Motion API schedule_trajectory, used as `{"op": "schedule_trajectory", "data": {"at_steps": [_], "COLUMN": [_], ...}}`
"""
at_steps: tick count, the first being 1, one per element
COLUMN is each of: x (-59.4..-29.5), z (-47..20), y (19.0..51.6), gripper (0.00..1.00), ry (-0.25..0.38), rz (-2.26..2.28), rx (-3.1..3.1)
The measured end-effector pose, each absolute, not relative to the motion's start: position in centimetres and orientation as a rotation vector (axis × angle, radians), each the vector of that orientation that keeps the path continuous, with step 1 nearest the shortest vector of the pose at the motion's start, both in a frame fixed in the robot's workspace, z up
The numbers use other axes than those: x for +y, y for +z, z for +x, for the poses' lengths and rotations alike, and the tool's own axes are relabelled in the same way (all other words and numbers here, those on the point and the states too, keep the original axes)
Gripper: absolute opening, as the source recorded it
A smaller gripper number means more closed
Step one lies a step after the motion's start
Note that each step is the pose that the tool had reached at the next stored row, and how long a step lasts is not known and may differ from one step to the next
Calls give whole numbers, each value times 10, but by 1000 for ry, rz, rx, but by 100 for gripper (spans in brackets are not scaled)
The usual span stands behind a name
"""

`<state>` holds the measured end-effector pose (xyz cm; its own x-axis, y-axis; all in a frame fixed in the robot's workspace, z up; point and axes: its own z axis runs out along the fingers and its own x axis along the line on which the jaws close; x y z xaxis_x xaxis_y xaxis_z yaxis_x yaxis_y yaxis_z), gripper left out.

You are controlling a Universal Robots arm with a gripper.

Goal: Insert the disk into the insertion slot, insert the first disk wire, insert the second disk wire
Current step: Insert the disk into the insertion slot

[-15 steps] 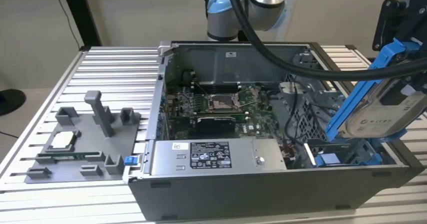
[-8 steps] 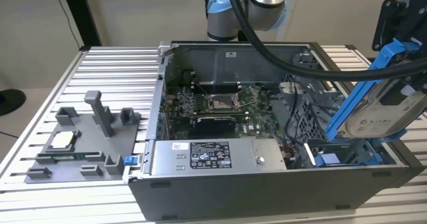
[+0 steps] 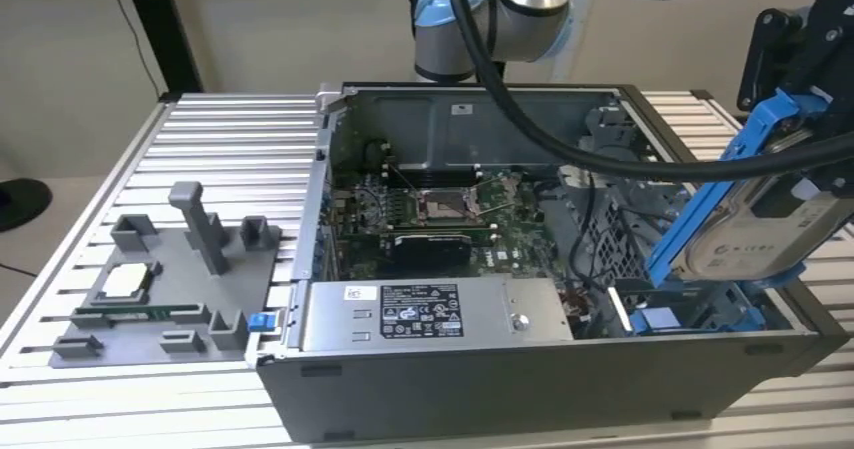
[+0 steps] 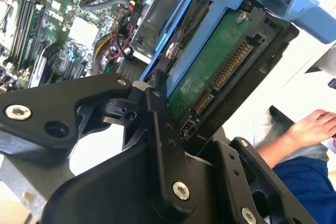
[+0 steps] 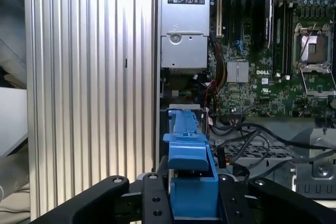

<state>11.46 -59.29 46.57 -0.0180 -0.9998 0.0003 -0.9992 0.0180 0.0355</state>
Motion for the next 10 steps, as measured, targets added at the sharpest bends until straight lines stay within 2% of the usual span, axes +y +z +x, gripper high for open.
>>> {"op": "schedule_trajectory", "data": {"at_steps": [10], "x": [-589], "z": [115], "y": [450], "gripper": [0], "ry": [-55], "rz": [2191], "rx": [-2230]}}
